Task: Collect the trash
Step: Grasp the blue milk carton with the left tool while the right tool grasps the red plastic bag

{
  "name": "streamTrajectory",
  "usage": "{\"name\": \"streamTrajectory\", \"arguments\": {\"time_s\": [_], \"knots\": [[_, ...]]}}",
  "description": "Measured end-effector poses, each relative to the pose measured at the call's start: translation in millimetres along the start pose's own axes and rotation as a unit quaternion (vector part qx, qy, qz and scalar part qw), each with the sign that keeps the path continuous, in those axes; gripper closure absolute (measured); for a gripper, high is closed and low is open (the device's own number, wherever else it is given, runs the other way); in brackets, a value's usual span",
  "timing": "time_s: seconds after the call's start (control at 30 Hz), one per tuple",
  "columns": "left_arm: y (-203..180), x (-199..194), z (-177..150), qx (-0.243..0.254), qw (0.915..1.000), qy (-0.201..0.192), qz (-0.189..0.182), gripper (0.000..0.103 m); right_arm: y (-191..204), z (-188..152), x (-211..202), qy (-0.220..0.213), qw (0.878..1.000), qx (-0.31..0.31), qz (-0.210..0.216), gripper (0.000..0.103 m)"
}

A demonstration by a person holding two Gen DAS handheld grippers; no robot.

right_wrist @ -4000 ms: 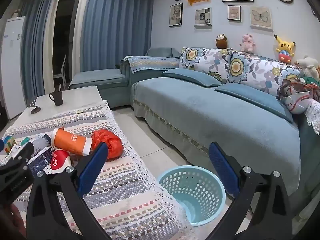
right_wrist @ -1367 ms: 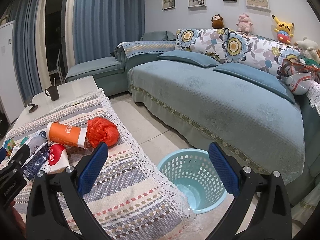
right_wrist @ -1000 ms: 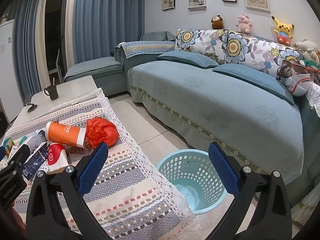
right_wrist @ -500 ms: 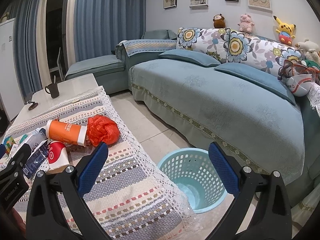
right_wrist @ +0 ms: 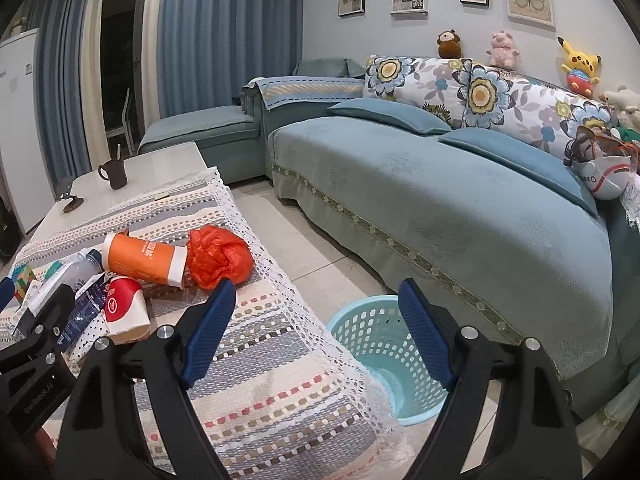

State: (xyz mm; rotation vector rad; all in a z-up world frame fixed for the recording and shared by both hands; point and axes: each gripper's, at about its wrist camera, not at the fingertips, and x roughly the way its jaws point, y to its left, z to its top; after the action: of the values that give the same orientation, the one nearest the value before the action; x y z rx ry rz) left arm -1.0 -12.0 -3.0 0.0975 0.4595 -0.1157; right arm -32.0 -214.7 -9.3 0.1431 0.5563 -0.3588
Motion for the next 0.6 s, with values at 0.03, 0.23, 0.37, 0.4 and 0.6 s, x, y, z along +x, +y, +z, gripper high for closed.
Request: {"name": "streamTrajectory", "arguments": {"time_s": [0.03, 0.23, 0.37, 0.4, 0.6], "knots": [[3, 0, 1, -0.002, 1.0, 0.003, 0.002, 0.008, 2, 1, 0, -0.001, 1.0, -0.004, 0.001, 0.024], [55, 15, 17, -0.028, 0.9975, 0.049, 0.042, 0.008, 14, 20, 4, -0.008, 0.999, -0.027, 0.025, 0.024], [117, 31, 14, -0.099, 0.991, 0.089, -0.007, 0.013, 28, 37, 14, -0.021, 0.997, -0.057, 0.043, 0.02], [131, 37, 12, -0.114, 0.9883, 0.097, -0.03, 0.014, 32, 40, 17, -0.024, 0.996, -0.063, 0.054, 0.019], [148, 75, -4, -0.094, 0.9792, 0.149, -0.102, 0.03, 41, 52, 69, 0.023, 0.992, -0.061, 0.108, 0.019]]}}
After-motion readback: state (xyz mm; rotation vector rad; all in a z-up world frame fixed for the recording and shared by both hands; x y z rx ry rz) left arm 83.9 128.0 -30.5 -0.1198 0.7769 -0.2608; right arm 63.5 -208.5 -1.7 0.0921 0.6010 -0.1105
